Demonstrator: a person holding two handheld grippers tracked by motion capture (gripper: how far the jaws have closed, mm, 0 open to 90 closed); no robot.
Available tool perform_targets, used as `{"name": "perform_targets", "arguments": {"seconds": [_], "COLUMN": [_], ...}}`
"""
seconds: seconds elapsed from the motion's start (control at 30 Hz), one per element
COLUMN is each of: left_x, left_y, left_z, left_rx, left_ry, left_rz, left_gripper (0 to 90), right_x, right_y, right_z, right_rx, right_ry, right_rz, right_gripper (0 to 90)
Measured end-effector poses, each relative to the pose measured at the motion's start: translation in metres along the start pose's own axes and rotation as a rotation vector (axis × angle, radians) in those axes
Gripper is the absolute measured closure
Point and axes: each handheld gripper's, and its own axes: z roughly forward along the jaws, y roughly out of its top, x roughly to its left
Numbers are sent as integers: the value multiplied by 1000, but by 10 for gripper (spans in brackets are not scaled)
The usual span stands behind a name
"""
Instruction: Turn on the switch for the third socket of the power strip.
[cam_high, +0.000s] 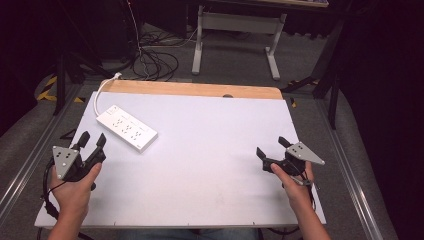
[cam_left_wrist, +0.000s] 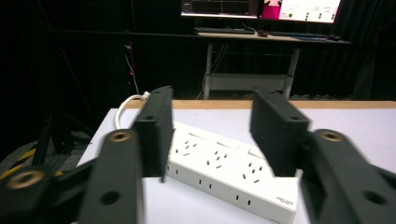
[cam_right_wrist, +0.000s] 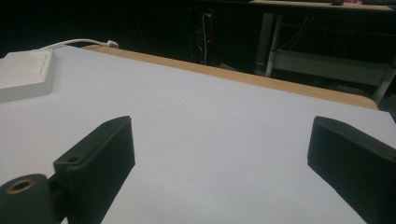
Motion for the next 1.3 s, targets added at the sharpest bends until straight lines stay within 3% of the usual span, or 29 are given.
{"name": "perform_targets", "arguments": {"seconds": [0.23, 0.47, 0.9, 1.17, 1.3], "left_x": [3, 3, 7, 5, 4], "left_y": [2, 2, 10, 22, 22], "left_z": [0, 2, 7, 12, 16], "left_rx": [2, 2, 28, 76, 91], "left_ry": [-27, -30, -42, -73, -76], "left_rz": [11, 26, 12, 64, 63], "left_gripper": [769, 874, 899, 900, 900], "right_x": [0, 0, 0, 2, 2], "right_y": [0, 0, 0, -1, -1], "right_z": [0, -1, -1, 2, 3], "right_rx": [4, 3, 6, 10, 14], "right_ry": [1, -2, -1, -1, -1], "right_rz": [-3, 1, 0, -6, -5], "right_gripper": [77, 77, 77, 77, 78]}}
